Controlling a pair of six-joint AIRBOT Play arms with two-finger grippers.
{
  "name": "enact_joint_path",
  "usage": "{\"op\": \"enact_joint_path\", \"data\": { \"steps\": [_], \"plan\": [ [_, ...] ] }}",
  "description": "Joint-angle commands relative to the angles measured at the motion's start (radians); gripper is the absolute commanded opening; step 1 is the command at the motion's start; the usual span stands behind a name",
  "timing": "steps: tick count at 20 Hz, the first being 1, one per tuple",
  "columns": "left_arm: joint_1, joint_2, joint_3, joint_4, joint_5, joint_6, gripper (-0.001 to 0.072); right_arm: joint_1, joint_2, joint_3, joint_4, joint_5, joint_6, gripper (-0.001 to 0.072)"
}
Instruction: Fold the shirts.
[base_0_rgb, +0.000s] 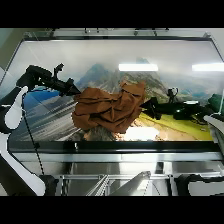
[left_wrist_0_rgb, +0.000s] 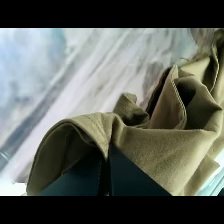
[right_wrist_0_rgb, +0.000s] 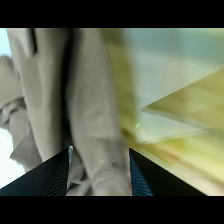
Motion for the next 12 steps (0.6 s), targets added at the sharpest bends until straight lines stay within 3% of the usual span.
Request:
{"op": "enact_joint_path", "data": {
  "steps": [1,2,3,4,7,12],
  "plan": [
    [0.0,0.0,0.002,-0.006,0.033,-0.001,0.0021,0.093,-0.039,0.0,0.131,-0.024,-0.074,0.0431],
    [0.0,0.001,0.002,-0.016,0.05,-0.001,0.0021,0.109,-0.044,0.001,0.183,-0.025,-0.102,0.0414],
    [0.0,0.009,0.002,-0.03,0.068,-0.001,0.002,0.114,-0.044,0.002,0.234,-0.009,-0.148,0.0173],
    [0.001,0.028,0.002,-0.042,0.077,-0.001,0.002,0.113,-0.039,0.002,0.309,0.035,-0.231,0.002],
    [0.011,0.144,0.002,-0.07,0.134,-0.001,0.002,0.055,0.039,0.003,0.492,0.252,-0.36,0.002],
    [0.108,0.537,0.002,-0.088,0.275,-0.001,0.002,-0.237,0.495,0.078,0.521,0.454,-0.321,0.002]
  ]
}}
